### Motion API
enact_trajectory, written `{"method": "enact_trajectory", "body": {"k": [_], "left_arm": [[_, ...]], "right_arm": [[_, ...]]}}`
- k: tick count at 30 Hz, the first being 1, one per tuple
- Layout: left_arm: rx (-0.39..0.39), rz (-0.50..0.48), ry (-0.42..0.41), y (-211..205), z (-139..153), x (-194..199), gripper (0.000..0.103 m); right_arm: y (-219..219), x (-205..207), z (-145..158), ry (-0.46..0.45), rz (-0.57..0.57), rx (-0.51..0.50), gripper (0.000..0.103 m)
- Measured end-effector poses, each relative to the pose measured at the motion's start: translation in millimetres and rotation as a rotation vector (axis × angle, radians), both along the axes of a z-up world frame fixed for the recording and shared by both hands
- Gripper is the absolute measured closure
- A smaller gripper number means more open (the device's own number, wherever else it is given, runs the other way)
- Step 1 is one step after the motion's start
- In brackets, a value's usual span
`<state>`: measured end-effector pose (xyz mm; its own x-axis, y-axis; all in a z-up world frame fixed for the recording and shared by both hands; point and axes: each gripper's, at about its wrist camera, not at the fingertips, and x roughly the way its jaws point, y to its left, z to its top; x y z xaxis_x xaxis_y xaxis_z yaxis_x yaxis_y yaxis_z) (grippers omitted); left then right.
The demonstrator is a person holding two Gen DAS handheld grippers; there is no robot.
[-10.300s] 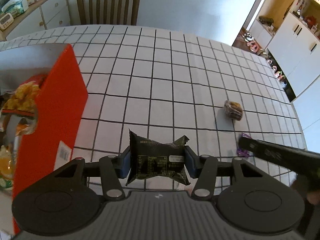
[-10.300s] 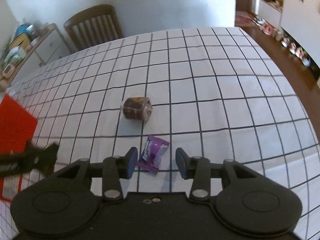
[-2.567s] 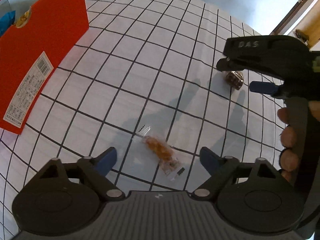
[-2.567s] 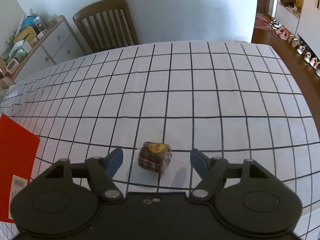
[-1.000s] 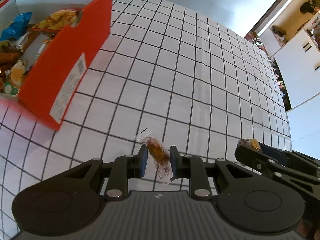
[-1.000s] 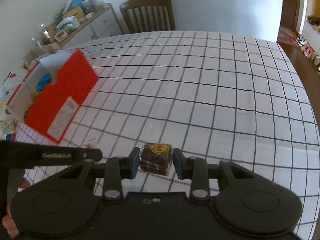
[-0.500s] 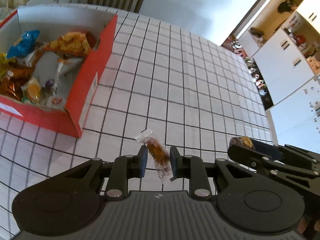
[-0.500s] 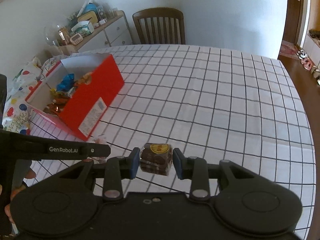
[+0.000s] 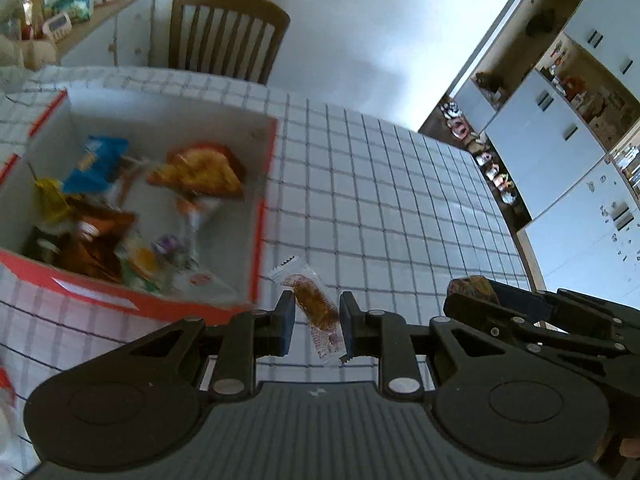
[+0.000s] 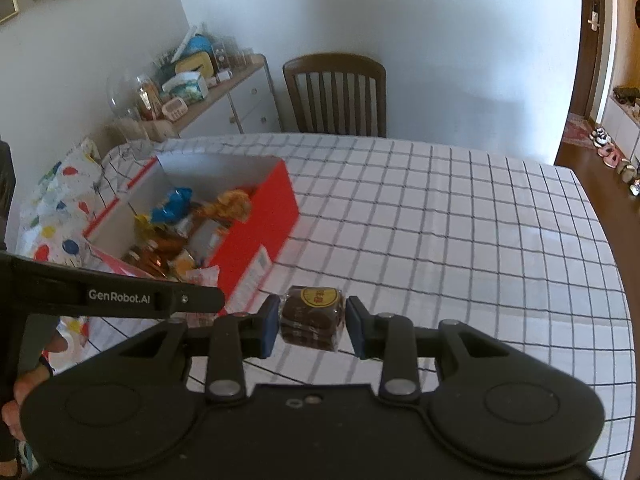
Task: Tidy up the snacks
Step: 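Carry the candy and brown cake over the red box with both tools, then lower into the box and open both tools releasing the candy and cake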
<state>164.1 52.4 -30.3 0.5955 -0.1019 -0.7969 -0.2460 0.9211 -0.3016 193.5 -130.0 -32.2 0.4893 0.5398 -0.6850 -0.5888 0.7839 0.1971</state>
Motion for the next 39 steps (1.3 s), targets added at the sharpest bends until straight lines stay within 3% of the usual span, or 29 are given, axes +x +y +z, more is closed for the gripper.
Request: {"method": "enact_trajectory", "body": {"k": [11,20,30,39], "left_arm": [[0.075,0.069,-0.042,79.1,18.3,-10.4,0.079],[0.149,0.142,-0.023,136.8,-2.3,8.8,0.079],[0.13,0.16,0.011,167.7,-33.8,46.1,0.079],[0.081,0.107,0.064,163.5,-65.9,67.4,0.079]], "right_arm": [[78.9,-13.7,17.0,-0.064,0.019,0.009,0.07],[149.3,-0.7,1.9,-0.093,0.018,-0.046,0.07],[209.5,18.4,-33.1,-0.004,0.026,-0.073,0.07],[234.7,25.1,-56.4,0.026,0.072,-0.122,0.07]]}}
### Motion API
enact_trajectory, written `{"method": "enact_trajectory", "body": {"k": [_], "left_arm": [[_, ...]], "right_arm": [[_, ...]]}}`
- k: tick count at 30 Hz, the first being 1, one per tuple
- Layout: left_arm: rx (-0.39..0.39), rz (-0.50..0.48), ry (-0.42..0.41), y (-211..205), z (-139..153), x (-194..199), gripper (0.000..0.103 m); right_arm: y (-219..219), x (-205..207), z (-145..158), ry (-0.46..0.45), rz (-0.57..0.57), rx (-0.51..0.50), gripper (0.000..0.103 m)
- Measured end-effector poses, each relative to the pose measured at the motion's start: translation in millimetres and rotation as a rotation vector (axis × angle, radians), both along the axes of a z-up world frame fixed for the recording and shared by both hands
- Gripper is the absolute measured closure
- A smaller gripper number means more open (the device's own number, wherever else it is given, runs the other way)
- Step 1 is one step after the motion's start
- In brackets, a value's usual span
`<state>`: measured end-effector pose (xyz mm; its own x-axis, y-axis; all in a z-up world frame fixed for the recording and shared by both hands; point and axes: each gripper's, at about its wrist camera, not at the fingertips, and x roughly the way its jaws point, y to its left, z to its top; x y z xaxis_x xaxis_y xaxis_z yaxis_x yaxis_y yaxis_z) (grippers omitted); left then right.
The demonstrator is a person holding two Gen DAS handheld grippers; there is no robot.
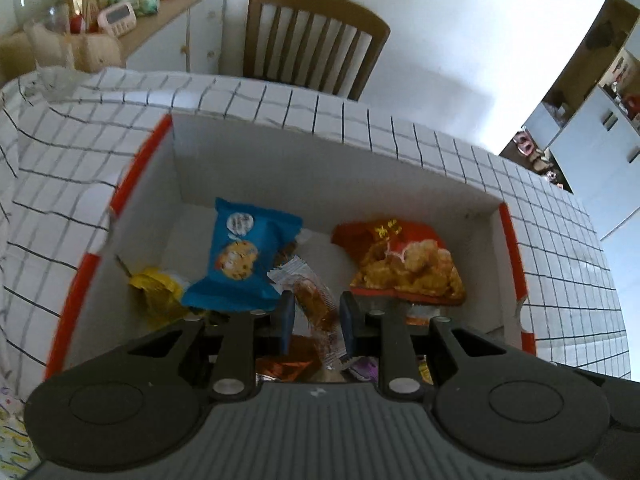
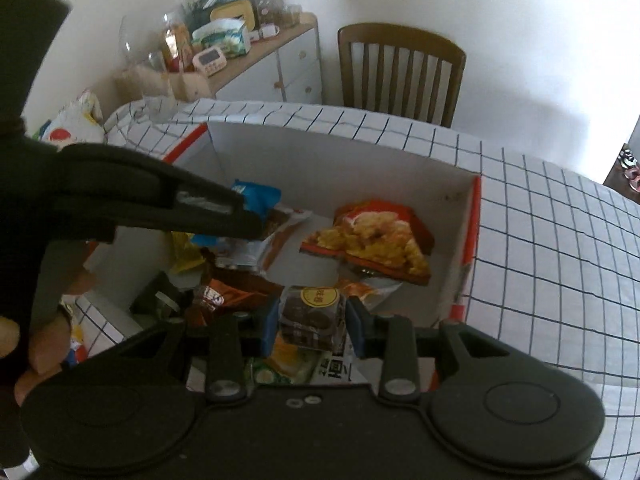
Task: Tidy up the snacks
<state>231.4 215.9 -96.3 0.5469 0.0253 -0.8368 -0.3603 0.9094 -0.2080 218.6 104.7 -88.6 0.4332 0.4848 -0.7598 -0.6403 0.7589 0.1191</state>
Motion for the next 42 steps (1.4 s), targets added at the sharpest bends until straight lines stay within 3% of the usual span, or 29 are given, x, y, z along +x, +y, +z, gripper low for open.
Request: {"method": "enact_trajectory", "body": {"k": [10,17,20,23,33,37,39,42], "left_arm": [[-0.029,0.001,0.061,0.3,-25.9,7.9,0.079],[-0.051,0.023,0.065,5.5,-27.6,4.7,0.078],[-0.053,0.019,0.057,4.1,-23.9,0.7,0.067],[-0.029,0.029,0.022,1.2,-14.9,-9.0,0.029],[-0.003,0.02,-0.066,-7.0,18.3,-43.7,0.028],[0.026,0.005,-0.123,-13.8,35.7,-61.6,0.028],[0.018,-0.002,-0.153,-16.5,44.3,-70.9,0.022],[-0.001,-0.017,-0.195,-20.0,56.1,-84.6,0.022]], "right_arm": [[7.1,1.7,-17.4,0.029,-0.004,-0.038,0.069],[1.8,-0.2,-16.6,0.041,-0.007,-0.025,0.066],[-3.0,-2.3,-12.2,0.05,-0.013,-0.002,0.058],[-11.1,-5.5,-6.0,0.057,-0.02,0.032,0.051],[-48.3,-16.1,18.0,0.041,-0.047,0.121,0.037],[-65.2,-24.8,30.8,0.012,-0.043,0.166,0.024],[-73.4,-28.6,37.3,0.0,-0.043,0.19,0.022],[-84.8,-34.4,48.5,-0.007,-0.041,0.236,0.018]]}}
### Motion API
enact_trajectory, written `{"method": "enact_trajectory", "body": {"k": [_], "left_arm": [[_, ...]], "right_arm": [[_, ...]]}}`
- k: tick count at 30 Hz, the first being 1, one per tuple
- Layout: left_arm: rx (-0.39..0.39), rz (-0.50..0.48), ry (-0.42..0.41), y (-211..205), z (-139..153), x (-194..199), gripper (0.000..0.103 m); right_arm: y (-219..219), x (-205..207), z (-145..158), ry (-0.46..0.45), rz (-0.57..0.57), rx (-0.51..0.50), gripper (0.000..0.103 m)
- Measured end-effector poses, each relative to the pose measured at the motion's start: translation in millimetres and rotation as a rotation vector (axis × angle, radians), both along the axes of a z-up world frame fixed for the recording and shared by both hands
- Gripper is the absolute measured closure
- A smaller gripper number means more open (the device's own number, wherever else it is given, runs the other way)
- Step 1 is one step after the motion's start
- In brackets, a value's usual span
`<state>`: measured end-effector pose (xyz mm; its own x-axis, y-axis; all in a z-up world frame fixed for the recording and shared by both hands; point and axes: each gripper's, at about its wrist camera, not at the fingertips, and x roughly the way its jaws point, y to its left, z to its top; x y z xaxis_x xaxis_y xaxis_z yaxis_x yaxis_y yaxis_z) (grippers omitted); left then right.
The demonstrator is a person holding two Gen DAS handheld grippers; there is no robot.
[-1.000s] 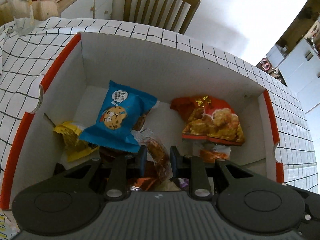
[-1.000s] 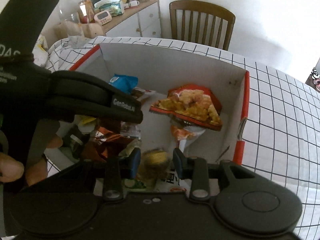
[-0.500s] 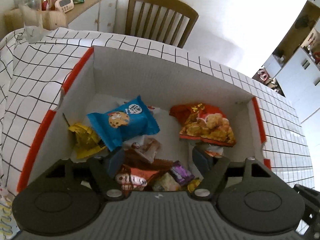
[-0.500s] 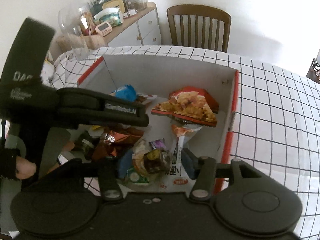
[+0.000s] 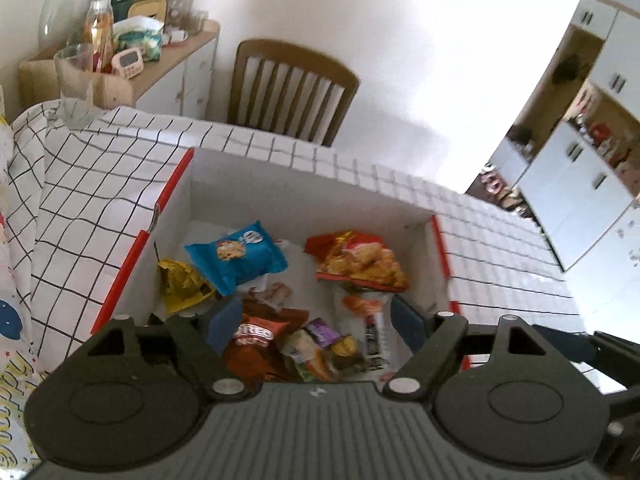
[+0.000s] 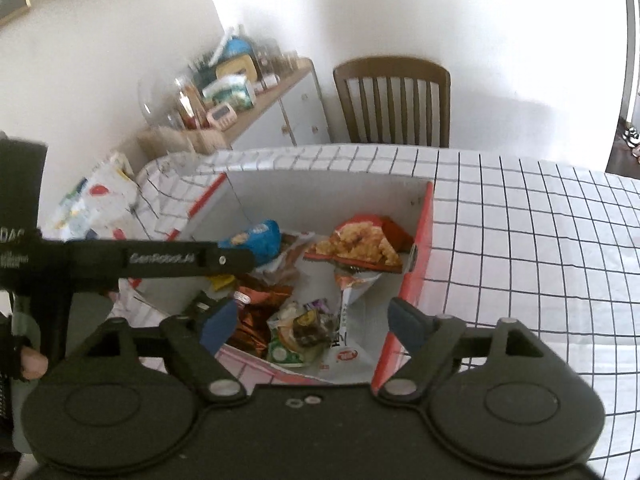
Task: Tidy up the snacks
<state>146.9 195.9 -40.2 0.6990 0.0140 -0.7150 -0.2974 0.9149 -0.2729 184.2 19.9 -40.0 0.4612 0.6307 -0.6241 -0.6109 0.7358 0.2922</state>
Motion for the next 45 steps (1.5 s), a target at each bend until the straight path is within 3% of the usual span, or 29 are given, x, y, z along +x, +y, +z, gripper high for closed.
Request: {"method": "enact_trajectory", "body": {"k": [7,9,11,21,25,38,45], "left_arm": [[0.018,-0.004,-0.082,-14.1,21.3,-28.0,0.012],[0.034,-0.004,-0.102,-18.9,26.2,-33.8,0.0],[0.053,-0.007,-0.127,-24.1,31.1,-40.9,0.0],[0.123,-0.014,-0.155,-49.0,45.5,-65.4,0.0],[0.185,0.005,-0.166,-62.0,50.4,-75.7,0.0],[0.221,0.042,-0.158,-83.0,52.8,-96.4,0.0],[0.214,0.01,-0.146,-93.9,52.6,-101.0,0.0]], "right_arm": [[-26.0,-19.3,22.0,-0.071,0.025,0.076,0.015],[-31.7,-25.2,25.8,-0.095,0.03,0.082,0.011],[-37.1,-30.9,29.2,-0.125,0.028,0.088,0.005],[-58.3,-56.4,39.2,-0.221,-0.007,0.096,0.0],[-65.2,-66.7,39.3,-0.255,-0.037,0.08,0.0],[-85.4,-80.9,31.9,-0.26,-0.076,0.09,0.0],[-93.2,-77.0,25.7,-0.24,-0.112,0.085,0.0]]}}
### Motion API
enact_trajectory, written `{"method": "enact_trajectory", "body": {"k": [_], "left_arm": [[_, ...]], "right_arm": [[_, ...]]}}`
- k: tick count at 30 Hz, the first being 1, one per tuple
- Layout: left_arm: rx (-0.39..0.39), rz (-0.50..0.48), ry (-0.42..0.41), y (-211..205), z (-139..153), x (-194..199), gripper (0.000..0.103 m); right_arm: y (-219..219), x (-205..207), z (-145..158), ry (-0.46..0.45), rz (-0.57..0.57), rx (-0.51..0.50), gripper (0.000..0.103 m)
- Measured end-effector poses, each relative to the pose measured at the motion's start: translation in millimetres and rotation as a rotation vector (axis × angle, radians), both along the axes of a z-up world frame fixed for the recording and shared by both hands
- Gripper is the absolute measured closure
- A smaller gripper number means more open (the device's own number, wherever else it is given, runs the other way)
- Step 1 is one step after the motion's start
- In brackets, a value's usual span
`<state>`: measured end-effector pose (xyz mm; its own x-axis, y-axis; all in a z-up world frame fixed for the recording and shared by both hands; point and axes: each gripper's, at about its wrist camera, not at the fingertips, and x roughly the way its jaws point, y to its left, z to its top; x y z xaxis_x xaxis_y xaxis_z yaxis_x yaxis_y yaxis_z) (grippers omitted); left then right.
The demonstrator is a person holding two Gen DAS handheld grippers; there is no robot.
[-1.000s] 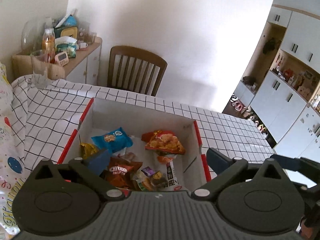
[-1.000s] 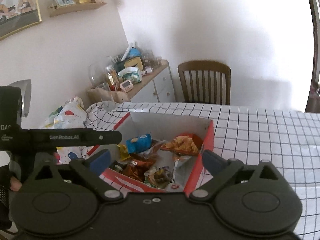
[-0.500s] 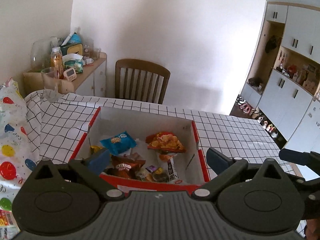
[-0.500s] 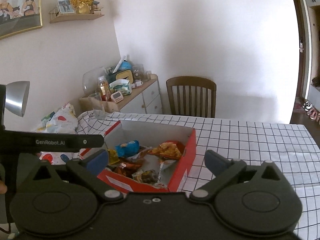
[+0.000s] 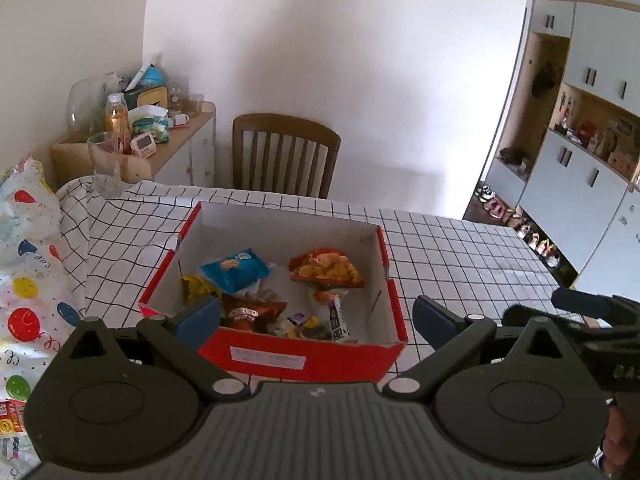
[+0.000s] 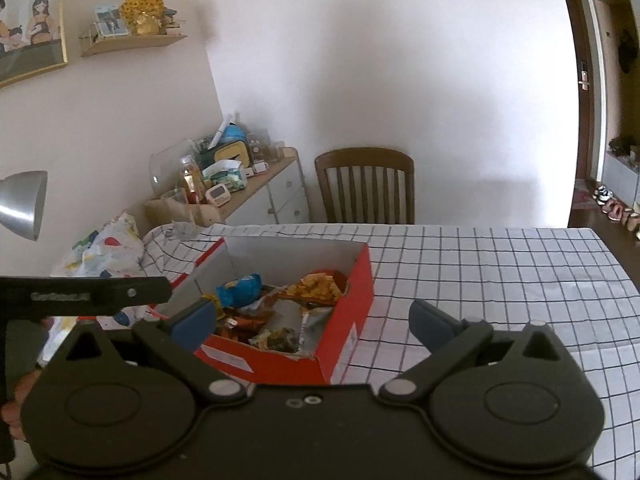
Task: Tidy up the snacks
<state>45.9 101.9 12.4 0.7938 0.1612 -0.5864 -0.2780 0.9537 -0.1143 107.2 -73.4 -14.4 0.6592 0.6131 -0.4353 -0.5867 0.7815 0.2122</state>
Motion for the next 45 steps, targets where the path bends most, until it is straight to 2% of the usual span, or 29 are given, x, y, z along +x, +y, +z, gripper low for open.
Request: {"method": "enact_trajectory", "body": {"k": [15,45], "left_arm": [[0.062,-0.042,-0.026,-17.6,3.9,-5.0,0.0],[0.055,-0.058,-0.035,-20.5,6.5,-5.1,0.0]], "right_arm": [[-1.5,0.4,-2.8,0.003,-0.014,-0.01,0.0],[-3.9,0.5,-2.8,0.017,-0.028,-0.002,0.0]]}}
